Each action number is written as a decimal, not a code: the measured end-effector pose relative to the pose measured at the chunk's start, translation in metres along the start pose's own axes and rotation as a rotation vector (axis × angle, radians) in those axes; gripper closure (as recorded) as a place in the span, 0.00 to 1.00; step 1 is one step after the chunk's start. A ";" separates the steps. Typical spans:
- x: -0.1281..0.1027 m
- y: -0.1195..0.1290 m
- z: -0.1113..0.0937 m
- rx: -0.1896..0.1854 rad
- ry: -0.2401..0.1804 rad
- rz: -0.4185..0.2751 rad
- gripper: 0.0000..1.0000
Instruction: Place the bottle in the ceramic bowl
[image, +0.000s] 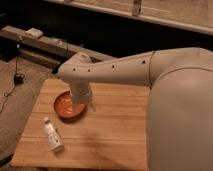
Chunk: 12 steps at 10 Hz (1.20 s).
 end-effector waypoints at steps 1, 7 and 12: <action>0.000 0.000 0.000 0.000 0.000 0.000 0.35; 0.000 0.000 0.000 0.000 0.000 0.000 0.35; 0.000 0.002 0.001 0.003 0.008 -0.016 0.35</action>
